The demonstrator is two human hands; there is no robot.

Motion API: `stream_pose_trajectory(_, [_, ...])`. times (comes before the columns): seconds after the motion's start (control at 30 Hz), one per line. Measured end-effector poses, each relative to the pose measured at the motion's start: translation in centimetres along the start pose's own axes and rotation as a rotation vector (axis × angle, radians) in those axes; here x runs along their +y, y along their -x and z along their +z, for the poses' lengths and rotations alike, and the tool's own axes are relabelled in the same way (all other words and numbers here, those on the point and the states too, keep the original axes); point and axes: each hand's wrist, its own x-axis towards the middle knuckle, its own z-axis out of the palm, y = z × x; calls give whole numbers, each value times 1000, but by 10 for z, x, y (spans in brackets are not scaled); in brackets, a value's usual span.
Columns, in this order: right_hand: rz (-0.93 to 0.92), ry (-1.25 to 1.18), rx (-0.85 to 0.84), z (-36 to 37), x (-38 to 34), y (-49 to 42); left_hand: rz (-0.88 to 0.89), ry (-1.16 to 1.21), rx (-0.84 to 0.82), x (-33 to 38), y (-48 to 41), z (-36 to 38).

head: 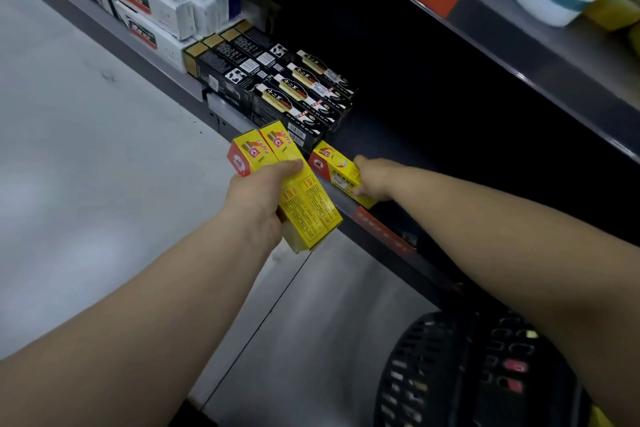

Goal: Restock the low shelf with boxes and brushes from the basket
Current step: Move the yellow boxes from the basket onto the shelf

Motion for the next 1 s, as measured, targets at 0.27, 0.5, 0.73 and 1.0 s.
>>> stream_pose_trajectory(0.27, [1,-43,22,2,6,-1,-12,-32,0,1,-3,-2])
stream_pose_trajectory(0.5, [39,7,10,-17,-7,16,1,-60,8,3,-1,-5])
stream_pose_trajectory(0.73, [-457,-923,-361,-41,-18,74,58,-48,-111,3,6,4])
stream_pose_trajectory(1.0, [-250,-996,47,-45,34,51,112,-58,-99,2,4,7])
